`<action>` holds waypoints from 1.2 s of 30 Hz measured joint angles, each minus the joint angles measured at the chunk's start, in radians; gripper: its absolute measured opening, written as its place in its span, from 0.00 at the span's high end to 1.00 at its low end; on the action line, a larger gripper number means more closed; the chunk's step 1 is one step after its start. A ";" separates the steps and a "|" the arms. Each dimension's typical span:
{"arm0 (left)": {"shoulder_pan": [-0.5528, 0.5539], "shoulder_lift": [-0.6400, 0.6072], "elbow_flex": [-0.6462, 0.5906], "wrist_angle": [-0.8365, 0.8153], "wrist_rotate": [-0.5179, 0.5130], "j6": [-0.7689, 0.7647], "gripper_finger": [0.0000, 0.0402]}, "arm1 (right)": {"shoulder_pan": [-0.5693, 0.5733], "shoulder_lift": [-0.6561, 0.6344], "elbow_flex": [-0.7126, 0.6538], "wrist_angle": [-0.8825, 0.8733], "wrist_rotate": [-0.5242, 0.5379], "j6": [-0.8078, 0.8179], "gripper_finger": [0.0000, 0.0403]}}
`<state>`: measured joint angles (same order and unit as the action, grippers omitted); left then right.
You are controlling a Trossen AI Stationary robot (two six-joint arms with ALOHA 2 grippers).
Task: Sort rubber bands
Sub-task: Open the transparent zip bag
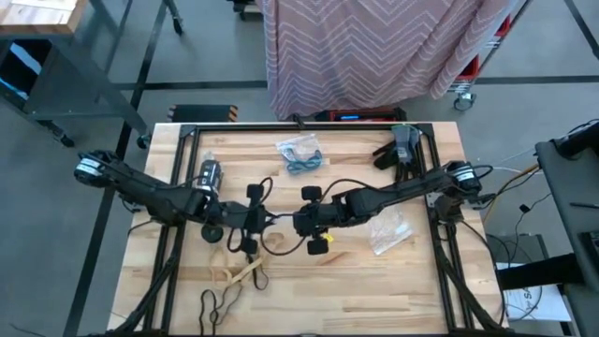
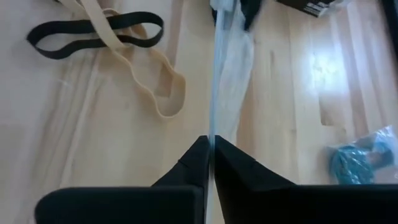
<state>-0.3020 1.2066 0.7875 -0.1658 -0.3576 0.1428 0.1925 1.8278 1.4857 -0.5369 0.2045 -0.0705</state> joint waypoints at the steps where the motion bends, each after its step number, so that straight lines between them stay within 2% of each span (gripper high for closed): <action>1: 0.004 0.000 -0.001 0.008 0.000 0.004 0.91 | 0.000 0.002 0.000 0.006 -0.001 -0.004 0.96; 5: 0.013 0.000 -0.001 0.010 0.000 0.004 0.99 | 0.001 0.005 -0.015 0.066 0.004 -0.018 0.89; 11: 0.022 0.000 -0.001 0.008 0.001 -0.015 1.00 | 0.000 0.006 -0.033 0.250 0.015 -0.035 0.75; 16: 0.023 -0.008 -0.001 -0.009 0.001 -0.039 1.00 | 0.001 0.025 -0.033 0.324 0.072 -0.035 0.71; 20: 0.023 -0.031 -0.001 -0.035 0.001 -0.065 1.00 | -0.001 0.034 -0.035 0.332 0.086 -0.035 0.76; 28: 0.023 -0.080 -0.016 -0.070 0.012 -0.082 1.00 | -0.002 0.034 -0.037 0.347 0.146 -0.050 0.98; 32: 0.023 -0.081 -0.016 -0.071 0.063 -0.077 1.00 | -0.007 0.034 -0.037 0.369 0.159 -0.051 0.98; 36: 0.022 -0.086 -0.018 -0.076 0.025 -0.049 1.00 | -0.012 0.034 -0.038 0.367 0.161 -0.047 0.99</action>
<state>-0.2801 1.1209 0.7696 -0.2416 -0.3329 0.0935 0.1806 1.8618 1.4479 -0.1696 0.3656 -0.1177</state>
